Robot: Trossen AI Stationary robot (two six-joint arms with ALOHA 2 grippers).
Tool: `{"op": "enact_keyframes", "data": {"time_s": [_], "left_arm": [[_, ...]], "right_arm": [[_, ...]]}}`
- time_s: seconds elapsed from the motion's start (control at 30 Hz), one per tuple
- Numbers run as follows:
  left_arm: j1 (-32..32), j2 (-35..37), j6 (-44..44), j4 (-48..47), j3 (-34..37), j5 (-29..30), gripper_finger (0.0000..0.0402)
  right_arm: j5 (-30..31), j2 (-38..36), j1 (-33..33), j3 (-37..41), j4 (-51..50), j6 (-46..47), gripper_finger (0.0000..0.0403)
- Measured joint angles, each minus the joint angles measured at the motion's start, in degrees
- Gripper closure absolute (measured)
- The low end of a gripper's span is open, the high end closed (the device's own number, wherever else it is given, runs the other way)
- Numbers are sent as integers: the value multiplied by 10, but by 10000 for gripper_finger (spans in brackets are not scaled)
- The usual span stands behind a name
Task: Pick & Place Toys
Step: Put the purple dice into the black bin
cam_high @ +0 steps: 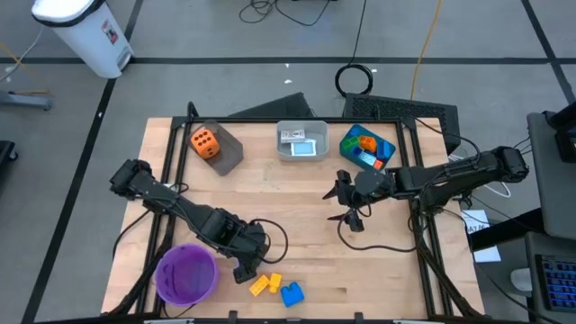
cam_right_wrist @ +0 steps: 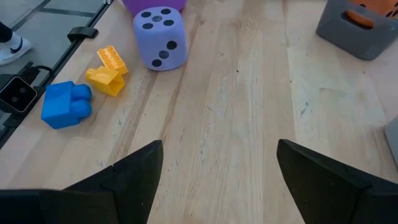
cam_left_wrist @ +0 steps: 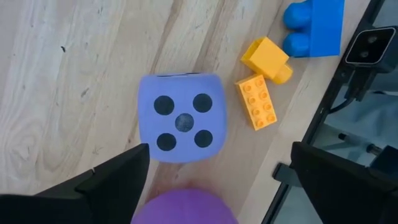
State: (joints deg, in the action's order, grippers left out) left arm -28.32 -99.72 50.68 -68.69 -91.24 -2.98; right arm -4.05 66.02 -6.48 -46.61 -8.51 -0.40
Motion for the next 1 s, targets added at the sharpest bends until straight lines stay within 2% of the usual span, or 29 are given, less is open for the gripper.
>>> {"op": "enact_keyframes", "data": {"time_s": [0.43,0.7,1.0], "left_arm": [[-1,0,29,-6,0,5,3],[-9,0,-12,16,0,6,2],[-11,-27,-41,18,0,42,2]], "right_arm": [[0,0,0,0,-2,12,99],[0,0,0,0,-4,12,99],[0,0,0,6,3,12,99]]}}
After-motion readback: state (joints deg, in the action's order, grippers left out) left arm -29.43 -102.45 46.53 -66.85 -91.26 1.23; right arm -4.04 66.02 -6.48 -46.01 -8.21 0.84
